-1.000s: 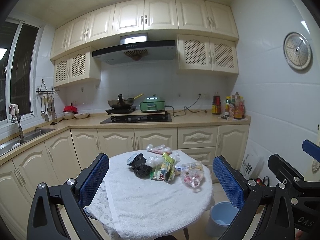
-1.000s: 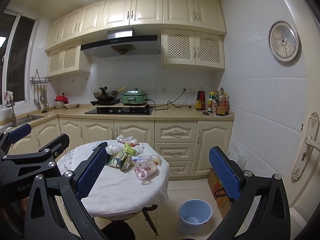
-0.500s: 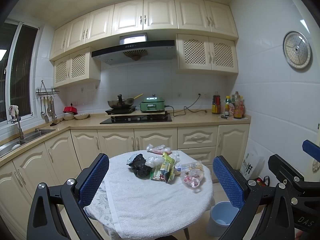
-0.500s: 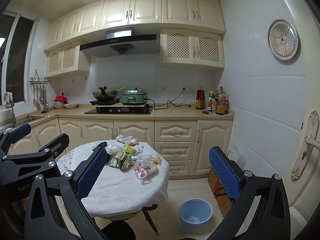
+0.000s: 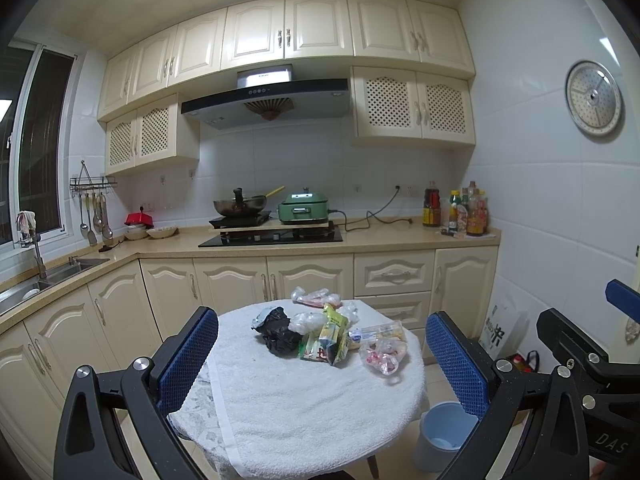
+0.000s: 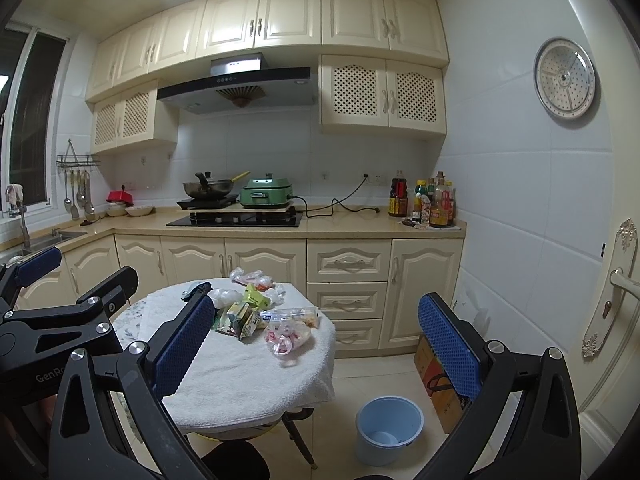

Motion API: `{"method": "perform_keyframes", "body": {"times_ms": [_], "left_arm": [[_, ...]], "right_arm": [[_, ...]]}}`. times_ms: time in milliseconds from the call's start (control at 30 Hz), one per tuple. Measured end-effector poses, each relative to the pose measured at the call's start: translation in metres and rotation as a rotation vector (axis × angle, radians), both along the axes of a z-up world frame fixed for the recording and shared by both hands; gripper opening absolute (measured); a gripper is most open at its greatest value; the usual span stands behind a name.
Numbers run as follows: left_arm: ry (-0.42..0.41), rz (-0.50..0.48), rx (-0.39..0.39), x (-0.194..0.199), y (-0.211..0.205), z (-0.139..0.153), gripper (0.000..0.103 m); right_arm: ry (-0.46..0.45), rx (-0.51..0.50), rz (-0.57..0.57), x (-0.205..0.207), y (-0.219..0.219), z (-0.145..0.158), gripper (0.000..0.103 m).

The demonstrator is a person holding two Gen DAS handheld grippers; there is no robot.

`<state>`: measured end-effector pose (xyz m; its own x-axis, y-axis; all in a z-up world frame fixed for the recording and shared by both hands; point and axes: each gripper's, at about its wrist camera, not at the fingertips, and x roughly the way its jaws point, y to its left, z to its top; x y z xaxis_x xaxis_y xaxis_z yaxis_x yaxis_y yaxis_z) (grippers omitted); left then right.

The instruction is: Collect trash

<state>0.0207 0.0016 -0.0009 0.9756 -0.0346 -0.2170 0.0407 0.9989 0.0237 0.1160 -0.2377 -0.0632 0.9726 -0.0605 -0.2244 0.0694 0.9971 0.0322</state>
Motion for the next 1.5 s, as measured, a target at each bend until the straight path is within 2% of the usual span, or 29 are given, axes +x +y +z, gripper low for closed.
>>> {"method": "perform_keyframes", "body": {"times_ms": [567, 800, 1200, 1500], "left_arm": [[-0.012, -0.018, -0.006, 0.024, 0.004, -0.007, 0.102], [0.019, -0.021, 0.0, 0.046, 0.006, -0.01, 0.102], [0.046, -0.033, -0.011, 0.097, 0.019, 0.011, 0.102], [0.082, -0.035, -0.023, 0.156, 0.037, 0.009, 0.102]], "right_arm": [[0.0, 0.013, -0.005, 0.013, -0.007, -0.002, 0.103], [0.032, 0.02, 0.001, 0.03, -0.01, -0.005, 0.103], [0.076, 0.012, 0.002, 0.069, -0.006, -0.002, 0.103], [0.091, 0.001, -0.008, 0.11, -0.005, -0.007, 0.103]]}}
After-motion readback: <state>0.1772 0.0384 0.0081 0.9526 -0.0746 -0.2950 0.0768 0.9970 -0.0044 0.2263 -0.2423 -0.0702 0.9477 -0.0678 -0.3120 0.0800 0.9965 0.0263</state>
